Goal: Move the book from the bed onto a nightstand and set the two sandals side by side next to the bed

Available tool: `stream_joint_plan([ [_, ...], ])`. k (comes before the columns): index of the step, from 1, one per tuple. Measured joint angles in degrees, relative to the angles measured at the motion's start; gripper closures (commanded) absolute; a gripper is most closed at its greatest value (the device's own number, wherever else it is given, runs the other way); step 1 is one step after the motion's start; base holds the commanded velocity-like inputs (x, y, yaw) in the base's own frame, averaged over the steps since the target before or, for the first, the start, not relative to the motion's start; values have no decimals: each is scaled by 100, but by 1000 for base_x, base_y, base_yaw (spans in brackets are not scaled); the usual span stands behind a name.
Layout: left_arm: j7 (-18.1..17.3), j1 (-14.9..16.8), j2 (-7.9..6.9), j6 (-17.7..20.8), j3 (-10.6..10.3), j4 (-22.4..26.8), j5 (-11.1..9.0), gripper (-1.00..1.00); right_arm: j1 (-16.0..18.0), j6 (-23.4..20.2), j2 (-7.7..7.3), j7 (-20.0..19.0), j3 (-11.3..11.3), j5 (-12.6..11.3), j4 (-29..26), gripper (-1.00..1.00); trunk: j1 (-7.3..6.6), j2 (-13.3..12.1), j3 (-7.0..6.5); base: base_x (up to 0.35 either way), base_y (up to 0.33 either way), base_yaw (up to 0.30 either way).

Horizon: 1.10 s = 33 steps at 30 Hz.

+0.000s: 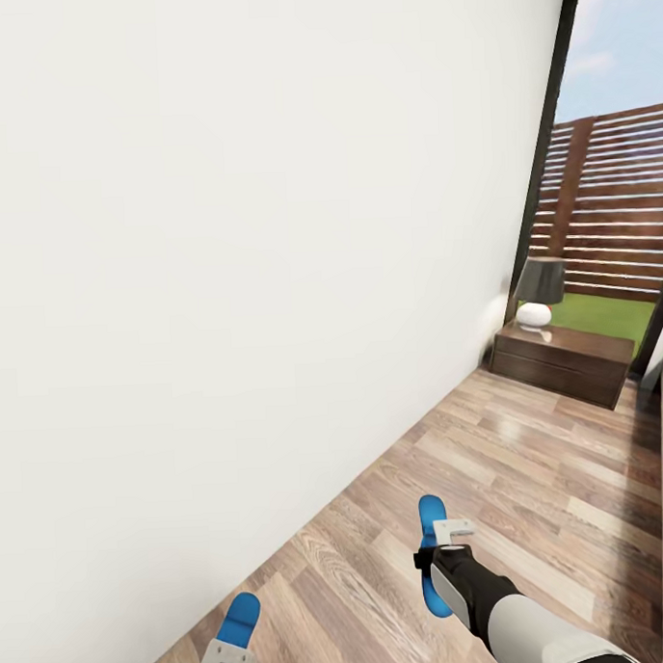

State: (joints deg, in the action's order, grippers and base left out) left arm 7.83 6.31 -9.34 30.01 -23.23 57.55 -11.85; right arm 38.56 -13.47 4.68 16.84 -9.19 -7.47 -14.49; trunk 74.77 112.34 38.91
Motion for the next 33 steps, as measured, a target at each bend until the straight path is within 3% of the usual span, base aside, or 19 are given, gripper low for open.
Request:
stream_joint_plan([
  [20, -6, 3, -5, -32, 2, -201, -6, 100, -4, 5, 23, 0, -9, -1, 0, 100, -439, -802, -359, 0, 0, 0],
  [28, -9, 16, 6, -469, 1, -731, -7, 100, -6, 5, 21, -5, -9, -2, 1, 100, -615, -1123, -503, 0, 0, 0],
  [33, -9, 22, 4, -536, 0, -846, -7, 100, -5, 5, 17, -8, -10, -4, 1, 100, -725, -1324, -593, 0, 0, 0],
])
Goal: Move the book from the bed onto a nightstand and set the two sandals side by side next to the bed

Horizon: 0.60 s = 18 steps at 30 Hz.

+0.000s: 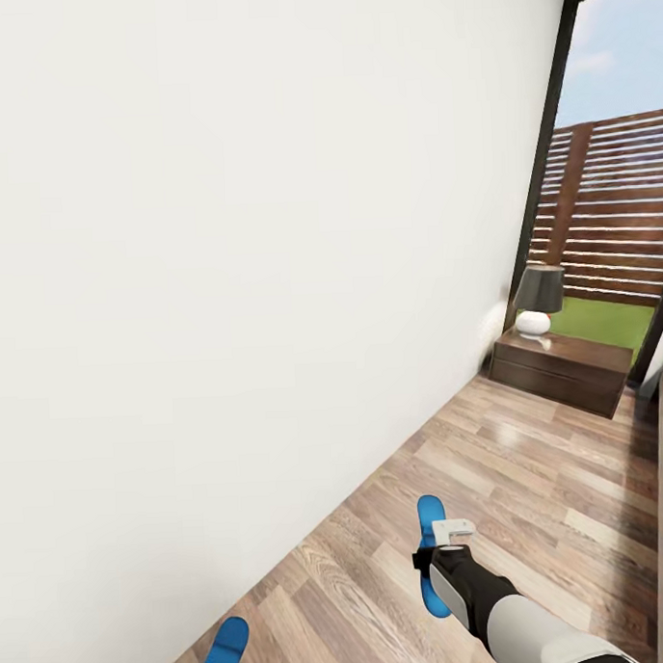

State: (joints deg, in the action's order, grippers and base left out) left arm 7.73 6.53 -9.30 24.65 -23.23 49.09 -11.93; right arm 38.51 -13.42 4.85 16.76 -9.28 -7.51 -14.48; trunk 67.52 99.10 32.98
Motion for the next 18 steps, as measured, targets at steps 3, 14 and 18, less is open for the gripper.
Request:
stream_joint_plan([
  [3, -3, 1, -5, -11, 4, -22, -4, 100, 0, 0, 1, 0, 1, 1, 0, 100, -66, -120, -54, 0, 0, 0],
  [14, 8, 2, 2, -39, 6, -58, 6, 100, -1, 8, 0, -1, 2, 0, 7, 100, -308, -562, -251, 0, 0, 0],
  [18, 3, 3, 3, -149, 5, -195, 0, 100, -1, 9, -1, -1, 1, 0, 8, 100, -395, -722, -323, 0, 0, 0],
])
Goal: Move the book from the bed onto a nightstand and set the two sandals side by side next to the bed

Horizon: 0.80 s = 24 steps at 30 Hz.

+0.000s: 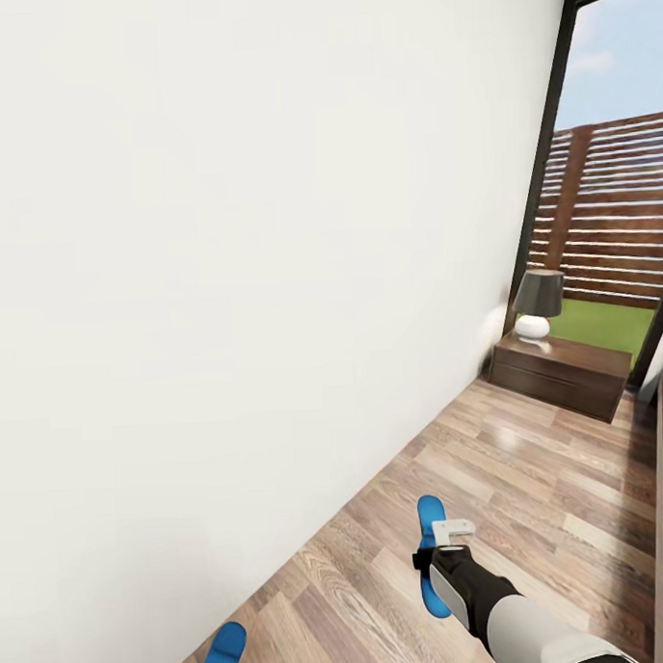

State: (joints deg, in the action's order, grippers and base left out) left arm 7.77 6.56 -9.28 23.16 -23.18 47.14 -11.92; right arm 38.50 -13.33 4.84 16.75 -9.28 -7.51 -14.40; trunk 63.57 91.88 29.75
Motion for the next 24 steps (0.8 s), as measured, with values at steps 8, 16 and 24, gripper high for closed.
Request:
stream_joint_plan([
  [8, -3, 14, 4, -151, 0, -244, -3, 100, -2, 0, 9, -7, 0, -4, 4, 100, -176, -321, -144, 0, 0, 0],
  [16, -4, 16, 5, -176, 0, -285, 3, 100, -2, 44, 3, -9, 3, -4, 9, 100, -352, -642, -287, 0, 0, 0],
  [24, -4, 15, 5, -200, 0, -307, -2, 100, -2, 213, 9, -16, 0, -9, 17, 100, -527, -963, -431, 0, 0, 0],
])
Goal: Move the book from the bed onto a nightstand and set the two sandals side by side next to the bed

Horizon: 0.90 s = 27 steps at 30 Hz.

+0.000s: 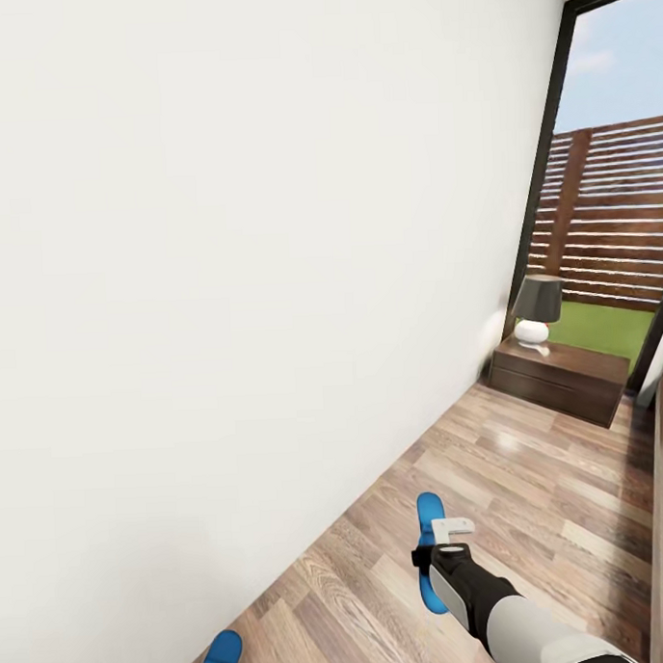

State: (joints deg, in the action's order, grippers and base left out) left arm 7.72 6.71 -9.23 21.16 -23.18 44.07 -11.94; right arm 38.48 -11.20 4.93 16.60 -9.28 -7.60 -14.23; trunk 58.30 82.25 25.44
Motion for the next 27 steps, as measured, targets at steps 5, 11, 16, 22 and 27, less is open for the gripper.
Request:
stream_joint_plan([
  [5, -13, -4, 0, -115, 1, -16, -1, 100, 0, 20, 2, -1, 0, -1, 1, 100, -110, -201, -90, 0, 0, 0],
  [11, -30, 0, 5, -209, 4, -211, -23, 100, -3, 25, -1, -1, 0, 0, 1, 100, -242, -441, -198, 0, 0, 0],
  [16, -37, 1, 8, -346, 4, -319, -15, 100, -14, 31, -12, -1, 1, 0, 1, 100, -352, -642, -287, 0, 0, 0],
  [22, -45, 1, 15, -663, -23, -629, -15, 100, -17, 167, -2, 0, 1, -3, 148, 100, -484, -883, -395, 0, 0, 0],
  [27, -45, 1, 57, -811, -31, -786, -9, 100, -18, 328, 11, 2, 1, -3, 279, 100, -593, -1084, -485, 0, 0, 0],
])
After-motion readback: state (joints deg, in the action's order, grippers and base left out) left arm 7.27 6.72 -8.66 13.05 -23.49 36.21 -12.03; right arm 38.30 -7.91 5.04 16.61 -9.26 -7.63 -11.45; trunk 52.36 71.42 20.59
